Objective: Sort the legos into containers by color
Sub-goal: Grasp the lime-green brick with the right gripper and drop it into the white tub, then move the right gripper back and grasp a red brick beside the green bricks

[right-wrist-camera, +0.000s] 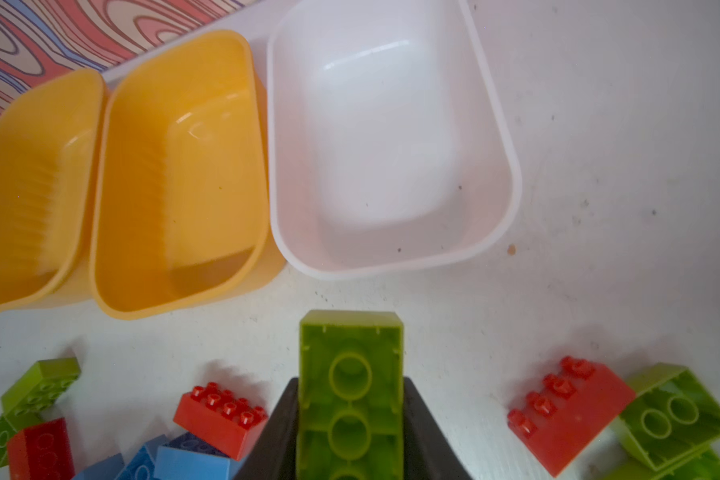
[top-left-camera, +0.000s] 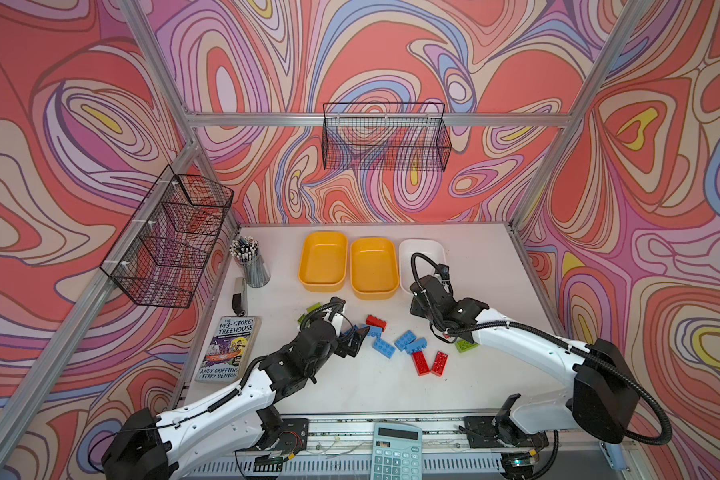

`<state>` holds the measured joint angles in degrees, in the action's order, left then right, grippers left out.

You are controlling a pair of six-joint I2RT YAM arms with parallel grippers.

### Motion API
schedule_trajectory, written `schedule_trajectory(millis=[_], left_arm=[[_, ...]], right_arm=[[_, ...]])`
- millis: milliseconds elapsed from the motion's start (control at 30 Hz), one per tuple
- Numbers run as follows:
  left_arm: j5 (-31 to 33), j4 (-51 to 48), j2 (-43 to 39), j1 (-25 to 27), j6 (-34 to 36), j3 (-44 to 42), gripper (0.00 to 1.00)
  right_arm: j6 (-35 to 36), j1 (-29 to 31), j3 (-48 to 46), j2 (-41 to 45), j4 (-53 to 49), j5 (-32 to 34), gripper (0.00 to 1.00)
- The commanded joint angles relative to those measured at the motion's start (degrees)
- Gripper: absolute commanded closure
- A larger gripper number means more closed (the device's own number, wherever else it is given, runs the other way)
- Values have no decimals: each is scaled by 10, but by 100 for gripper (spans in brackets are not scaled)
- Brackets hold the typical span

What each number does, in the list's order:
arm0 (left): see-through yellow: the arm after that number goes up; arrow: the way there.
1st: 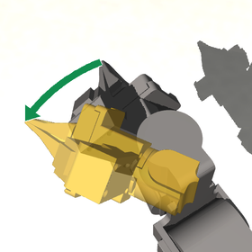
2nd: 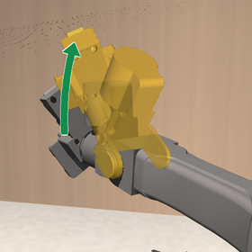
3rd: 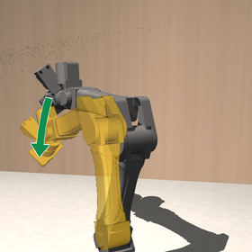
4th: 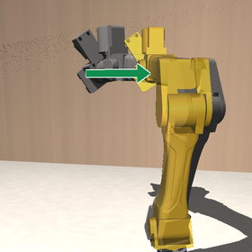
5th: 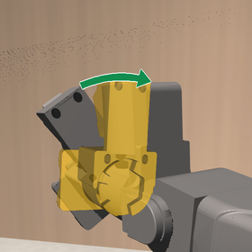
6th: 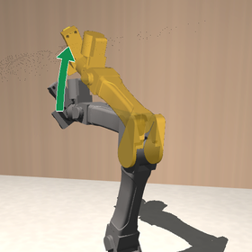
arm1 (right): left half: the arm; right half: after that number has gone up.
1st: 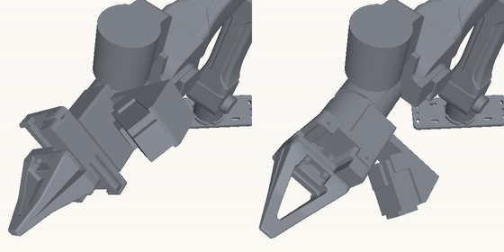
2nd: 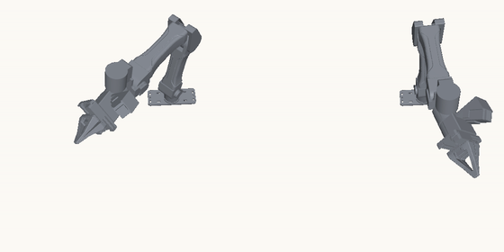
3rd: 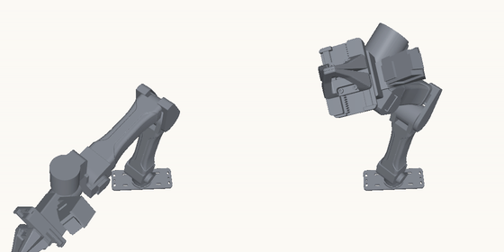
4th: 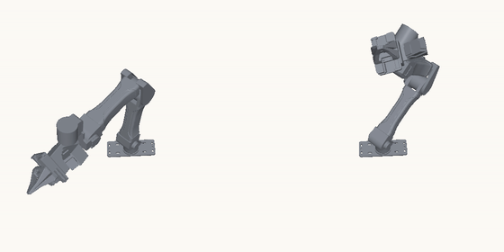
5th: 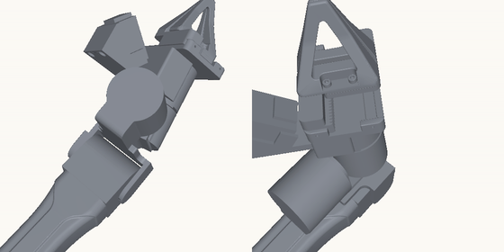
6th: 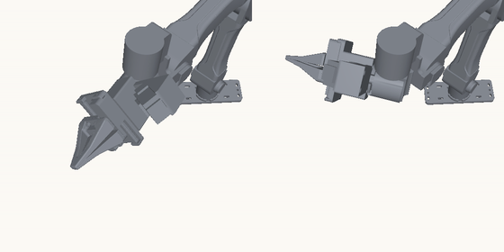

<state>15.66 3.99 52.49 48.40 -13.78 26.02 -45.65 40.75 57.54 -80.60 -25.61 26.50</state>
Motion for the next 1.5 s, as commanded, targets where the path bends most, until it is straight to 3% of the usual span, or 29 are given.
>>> schedule_trajectory(millis=[0,367,533,600,733,800,900,1133,1300,1467], left_arm=[[-16,-2,23,2,-8,29,0],[-26,-7,41,2,-36,53,0],[-12,-32,46,2,-39,64,0],[-8,-38,48,3,-39,67,0],[-3,-40,56,2,-35,73,0],[-4,-43,63,2,-32,81,0],[-13,-40,74,2,-28,90,0],[-65,3,90,2,-37,84,0],[-105,46,93,9,-53,57,0],[-130,76,96,15,-65,42,0]], right_arm=[[73,-38,52,-29,14,28,71],[152,-175,197,-262,102,-103,71],[163,-198,249,-345,112,-118,69],[164,-204,268,-371,111,-126,64],[172,-206,291,-393,107,-130,42],[178,-205,286,-377,108,-135,33],[181,-205,262,-329,100,-132,30],[152,-205,102,-148,27,-80,29],[66,-205,-57,17,-37,-55,29],[24,-205,-124,102,-82,-49,28]])
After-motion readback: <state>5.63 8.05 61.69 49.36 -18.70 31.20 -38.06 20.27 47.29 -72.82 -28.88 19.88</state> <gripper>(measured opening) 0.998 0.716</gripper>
